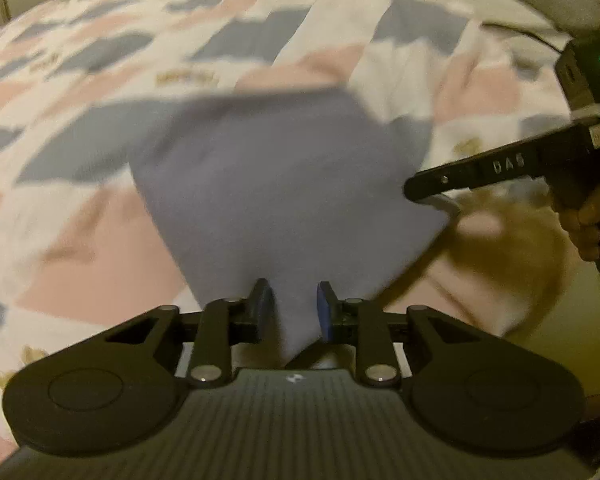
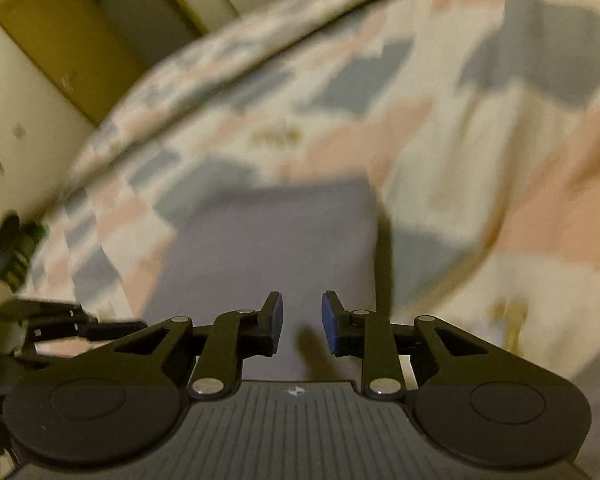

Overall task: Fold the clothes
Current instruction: 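Open both grippers and lift them away from the folded pants, then lower the right gripper over the folded grey pants and close on its edge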

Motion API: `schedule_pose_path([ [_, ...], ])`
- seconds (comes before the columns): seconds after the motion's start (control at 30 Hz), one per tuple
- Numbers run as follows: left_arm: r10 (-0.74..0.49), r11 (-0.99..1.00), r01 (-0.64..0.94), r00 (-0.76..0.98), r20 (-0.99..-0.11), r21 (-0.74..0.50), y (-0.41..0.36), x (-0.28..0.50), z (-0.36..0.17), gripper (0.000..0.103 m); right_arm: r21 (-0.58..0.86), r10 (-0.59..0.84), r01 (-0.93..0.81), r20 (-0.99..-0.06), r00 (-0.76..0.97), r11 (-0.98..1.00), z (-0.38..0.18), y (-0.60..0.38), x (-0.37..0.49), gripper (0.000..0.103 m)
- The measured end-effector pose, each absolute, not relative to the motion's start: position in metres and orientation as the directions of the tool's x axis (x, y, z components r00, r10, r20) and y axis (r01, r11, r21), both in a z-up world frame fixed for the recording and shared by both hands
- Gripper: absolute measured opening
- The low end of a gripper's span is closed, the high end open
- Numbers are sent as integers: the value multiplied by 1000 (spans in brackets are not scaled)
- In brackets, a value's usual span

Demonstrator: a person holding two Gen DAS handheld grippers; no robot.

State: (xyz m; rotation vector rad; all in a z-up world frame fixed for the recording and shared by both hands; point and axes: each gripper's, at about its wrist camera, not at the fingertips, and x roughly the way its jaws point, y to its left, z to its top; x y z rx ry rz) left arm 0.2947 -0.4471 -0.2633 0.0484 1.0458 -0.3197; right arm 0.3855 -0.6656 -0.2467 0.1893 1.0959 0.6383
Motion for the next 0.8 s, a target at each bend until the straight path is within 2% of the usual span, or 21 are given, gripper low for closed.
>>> schedule_pose_path([
  [0.03,-229,955,279,461,-858,-105,-451,297,-265,20,427,547,-386,-786,289,817,-257,-663,385,21],
  [0.1,-210,956,281,470,-857,-80,-457,297,-257,20,378,508,-406,-813,283,832,-277,-659,388,20],
  [0.2,-178,966,253,476,-861,-60,-459,293,-243,20,382,497,-380,-822,278,843,-270,-661,399,20],
  [0.43,-119,993,41,379,-918,-112,-440,302,-254,19,448,569,-389,-768,294,805,-242,-671,387,29],
  [0.53,-103,993,-26,330,-938,-118,-439,313,-250,19,424,517,-360,-827,220,831,-268,-663,391,31],
  [0.6,-94,990,-71,296,-951,-120,-438,320,-248,19,448,531,-332,-817,224,830,-265,-666,396,33],
  [0.8,-40,980,-177,254,-966,-87,-428,332,-228,32,485,557,-304,-797,232,820,-243,-675,399,44],
])
